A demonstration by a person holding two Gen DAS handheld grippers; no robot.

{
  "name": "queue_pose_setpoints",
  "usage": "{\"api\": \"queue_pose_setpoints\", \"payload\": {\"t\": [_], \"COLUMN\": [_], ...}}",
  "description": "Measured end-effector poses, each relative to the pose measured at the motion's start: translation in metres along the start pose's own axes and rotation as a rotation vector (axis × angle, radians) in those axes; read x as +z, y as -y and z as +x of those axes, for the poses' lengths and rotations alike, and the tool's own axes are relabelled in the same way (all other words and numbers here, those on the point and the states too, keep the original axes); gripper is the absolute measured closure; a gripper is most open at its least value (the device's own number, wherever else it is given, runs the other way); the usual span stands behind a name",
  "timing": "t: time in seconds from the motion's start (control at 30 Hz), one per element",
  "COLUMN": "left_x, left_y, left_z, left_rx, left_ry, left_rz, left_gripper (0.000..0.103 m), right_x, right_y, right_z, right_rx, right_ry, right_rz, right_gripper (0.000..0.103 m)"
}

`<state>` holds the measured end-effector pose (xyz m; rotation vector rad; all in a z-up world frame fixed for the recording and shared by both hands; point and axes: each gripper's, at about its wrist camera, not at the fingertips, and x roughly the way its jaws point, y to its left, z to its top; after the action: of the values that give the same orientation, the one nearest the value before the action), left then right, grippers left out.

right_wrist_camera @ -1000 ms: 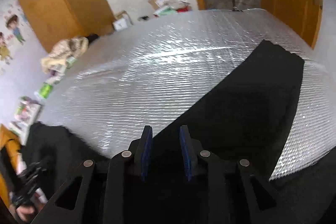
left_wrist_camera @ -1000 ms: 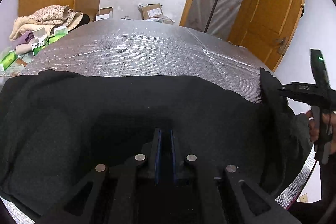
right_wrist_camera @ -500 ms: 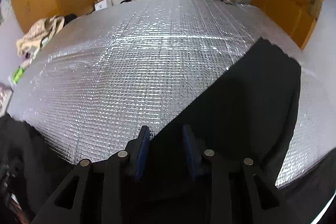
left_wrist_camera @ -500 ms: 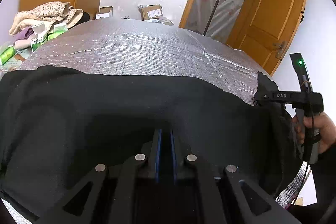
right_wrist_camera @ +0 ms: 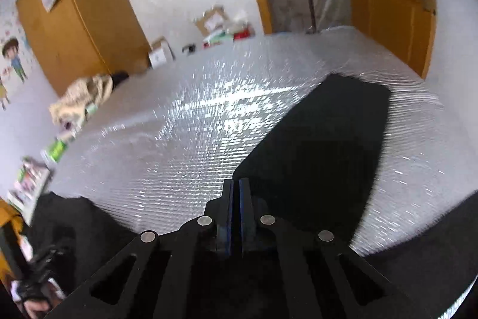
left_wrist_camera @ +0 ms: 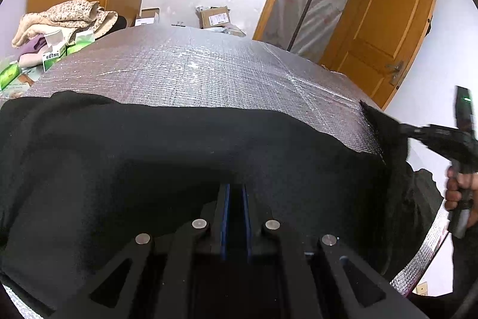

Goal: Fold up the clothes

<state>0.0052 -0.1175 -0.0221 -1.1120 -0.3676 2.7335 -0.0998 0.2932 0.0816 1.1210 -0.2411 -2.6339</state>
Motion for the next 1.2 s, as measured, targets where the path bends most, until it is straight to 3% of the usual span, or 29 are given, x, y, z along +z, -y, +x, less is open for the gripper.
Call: {"api": "queue_pose_setpoints", "payload": {"t": [0.17, 0.4, 0.6, 0.73, 0.83, 0.97, 1.2], "left_x": [0.001, 0.001, 0.002, 0.001, -0.002, -0.001, -0.004], "left_y": [0.011, 0.045, 0.078, 0.089, 0.092, 0.093, 0.097], "left_z": [-0.003, -0.018, -0.019, -0.01, -0.005, -0.002, 0.006], "left_rx": [0.016, -0.104, -0.207, -0.223, -0.215, -0.199, -0.193], "left_ry": [-0.011, -0.003, -0.014, -0.042, -0.054, -0.056, -0.066], "left_rz": [0.031, 0.078, 0.149, 0.174, 0.179, 0.191, 0.2], "left_gripper": [0.094, 0.094, 0.092, 0.092, 0.092, 0.092, 0.092], "right_x": [-0.022, -0.065, -0.092, -0.089, -0.08, -0.064, -0.041], "right_y": [0.03, 0.054, 0.063, 0.061, 0.05, 0.029, 0.012], "right_z": [-0.049, -0.079, -0.077, -0.08, -0.084, -0.081, -0.035], "right_rx": [0.006, -0.015, -0.012, -0.039, -0.064, -0.078, -0.175], "right_ry": [0.048, 0.009, -0.07, -0.06, -0.013, 0.022, -0.036], "right_rz": [0.08, 0.158, 0.17, 0.118, 0.048, -0.074, -0.258], "right_gripper": [0.1, 0.099, 0.096, 0.093, 0.075, 0.075, 0.075]}}
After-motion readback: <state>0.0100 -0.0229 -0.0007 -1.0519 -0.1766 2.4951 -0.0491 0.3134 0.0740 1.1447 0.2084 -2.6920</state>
